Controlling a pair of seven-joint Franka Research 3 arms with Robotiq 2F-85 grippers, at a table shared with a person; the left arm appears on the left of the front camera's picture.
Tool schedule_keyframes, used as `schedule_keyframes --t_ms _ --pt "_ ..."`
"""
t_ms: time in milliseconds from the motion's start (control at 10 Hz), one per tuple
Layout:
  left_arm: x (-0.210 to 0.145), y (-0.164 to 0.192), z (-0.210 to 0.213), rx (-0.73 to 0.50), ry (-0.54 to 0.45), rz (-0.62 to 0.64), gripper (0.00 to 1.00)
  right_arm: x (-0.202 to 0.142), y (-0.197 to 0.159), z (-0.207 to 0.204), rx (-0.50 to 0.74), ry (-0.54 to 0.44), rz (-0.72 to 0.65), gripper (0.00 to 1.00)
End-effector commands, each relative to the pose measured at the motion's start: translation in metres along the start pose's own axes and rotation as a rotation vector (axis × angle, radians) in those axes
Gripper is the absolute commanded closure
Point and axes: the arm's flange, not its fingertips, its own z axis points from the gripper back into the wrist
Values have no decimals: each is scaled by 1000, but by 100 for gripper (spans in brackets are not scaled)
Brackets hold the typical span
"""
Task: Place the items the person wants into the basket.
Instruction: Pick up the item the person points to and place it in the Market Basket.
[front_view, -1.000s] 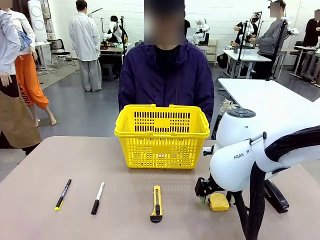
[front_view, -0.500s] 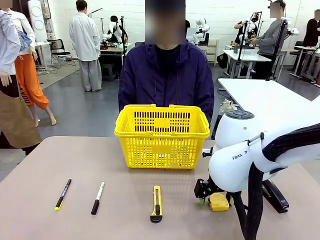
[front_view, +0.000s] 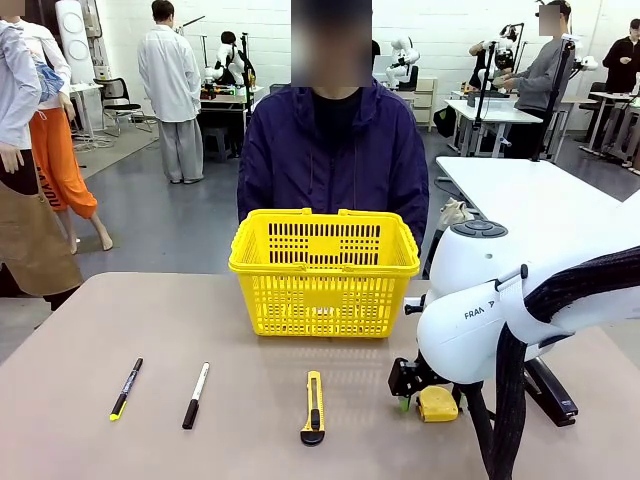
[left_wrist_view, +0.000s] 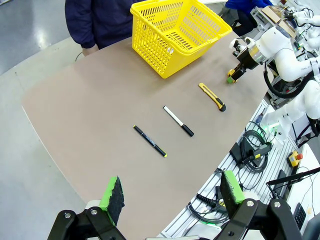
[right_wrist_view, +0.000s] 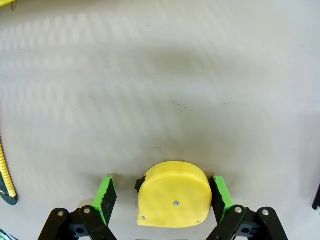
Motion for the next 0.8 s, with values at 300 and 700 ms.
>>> schedule_keyframes --t_ms 300,700 --pt "-1 0 1 -9 -7 -9 0 1 -1 1 -20 12 15 100" --pt "-1 0 1 -9 -7 -9 0 -1 -3 2 -39 18 -1 100"
